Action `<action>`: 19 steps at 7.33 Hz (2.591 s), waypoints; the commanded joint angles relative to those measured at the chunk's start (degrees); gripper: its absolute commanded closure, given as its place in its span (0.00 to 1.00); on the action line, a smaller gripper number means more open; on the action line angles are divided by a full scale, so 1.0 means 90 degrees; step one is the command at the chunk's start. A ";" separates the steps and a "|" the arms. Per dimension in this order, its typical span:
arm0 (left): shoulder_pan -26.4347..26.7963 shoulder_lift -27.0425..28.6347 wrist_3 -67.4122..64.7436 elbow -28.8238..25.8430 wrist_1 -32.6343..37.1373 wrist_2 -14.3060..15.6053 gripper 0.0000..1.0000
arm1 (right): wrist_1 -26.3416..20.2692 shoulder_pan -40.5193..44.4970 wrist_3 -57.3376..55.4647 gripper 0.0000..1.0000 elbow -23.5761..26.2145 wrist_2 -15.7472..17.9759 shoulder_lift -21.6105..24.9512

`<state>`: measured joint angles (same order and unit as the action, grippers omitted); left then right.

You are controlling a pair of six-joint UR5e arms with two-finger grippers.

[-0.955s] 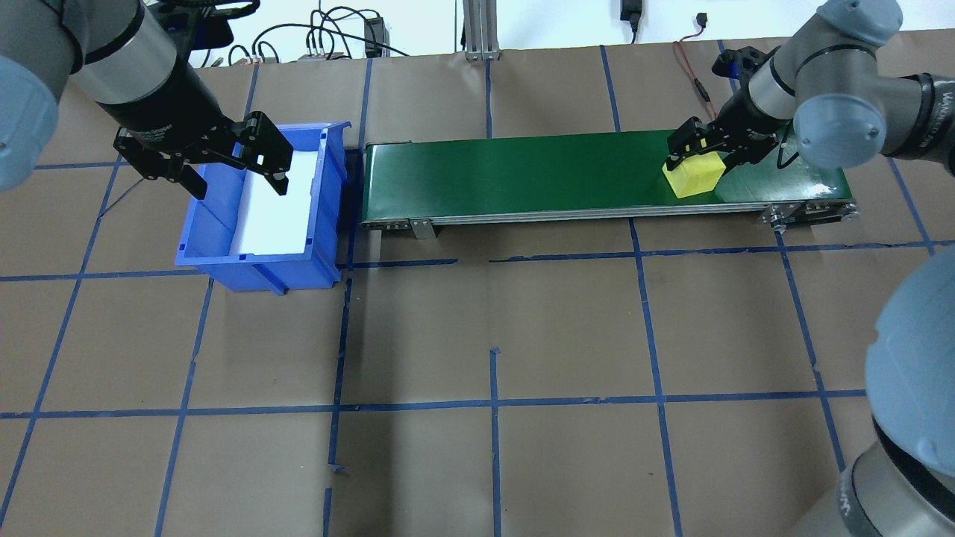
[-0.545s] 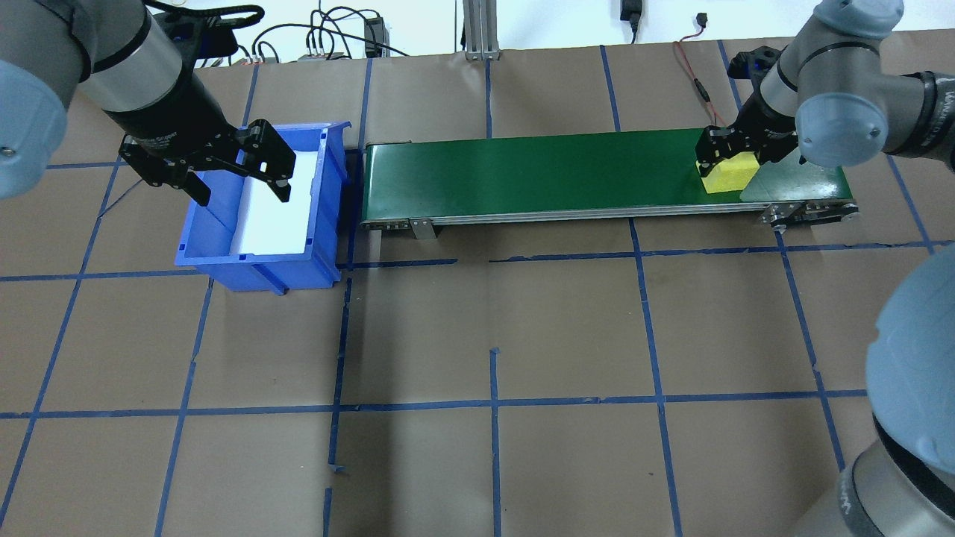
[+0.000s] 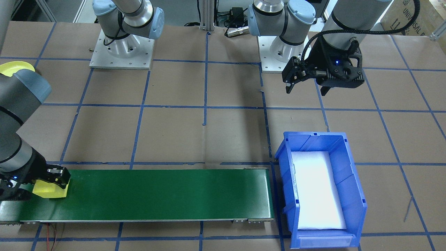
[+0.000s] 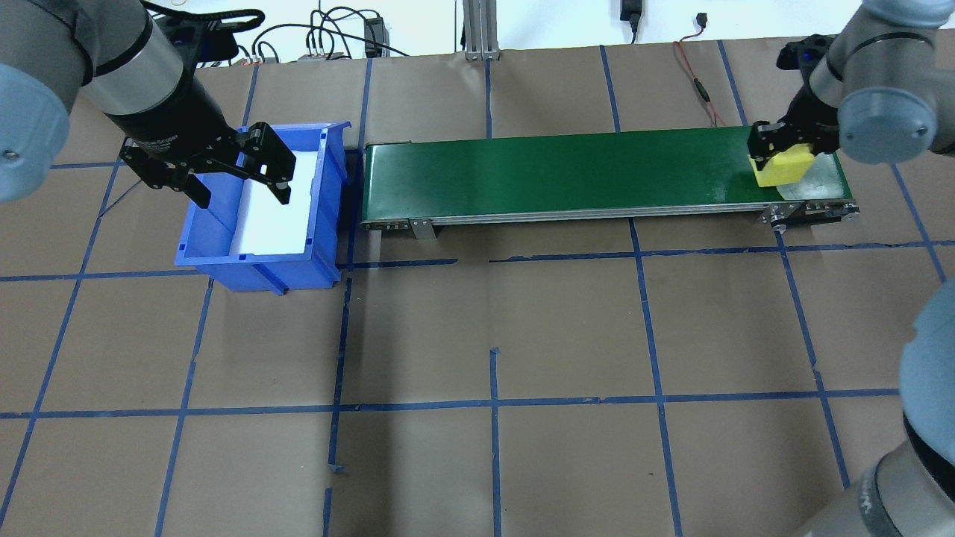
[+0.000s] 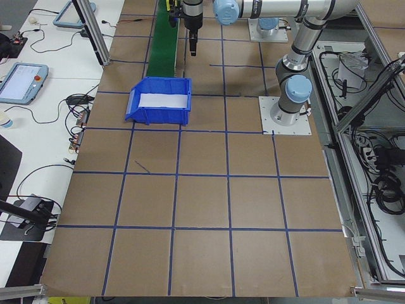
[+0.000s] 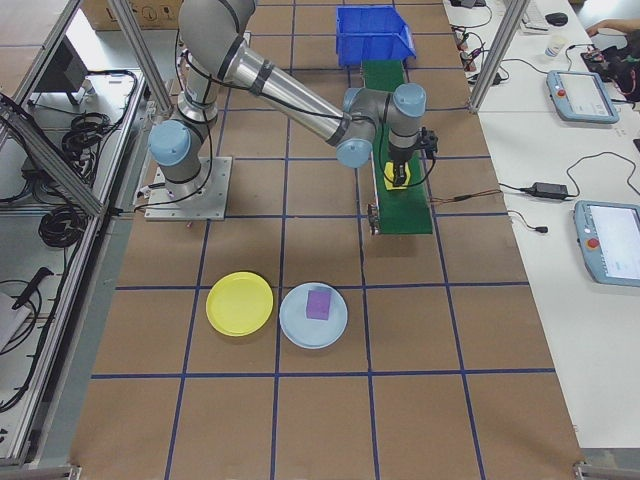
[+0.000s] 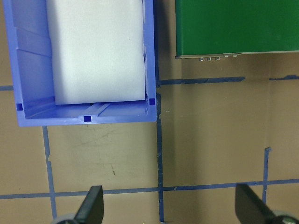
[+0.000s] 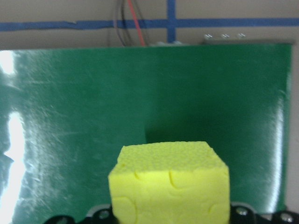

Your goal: Move block left to right into plate

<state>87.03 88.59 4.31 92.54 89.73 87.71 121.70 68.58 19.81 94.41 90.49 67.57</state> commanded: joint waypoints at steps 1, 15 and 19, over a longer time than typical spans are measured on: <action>0.0007 0.0000 0.0000 0.0000 0.0000 -0.0009 0.00 | -0.0765 -0.1179 0.1218 0.75 0.0473 0.0091 0.1013; 0.0017 0.0000 0.0000 0.0030 0.0010 -0.0009 0.00 | 0.0121 -0.5706 0.4421 0.00 0.2879 0.0530 0.1633; 0.0017 0.0000 0.0000 0.0030 0.0010 -0.0009 0.00 | -0.0441 -0.3420 0.2563 0.00 0.2247 0.0580 0.1731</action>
<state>87.19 88.60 4.31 92.81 89.82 87.63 121.03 28.17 50.38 117.33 95.60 83.10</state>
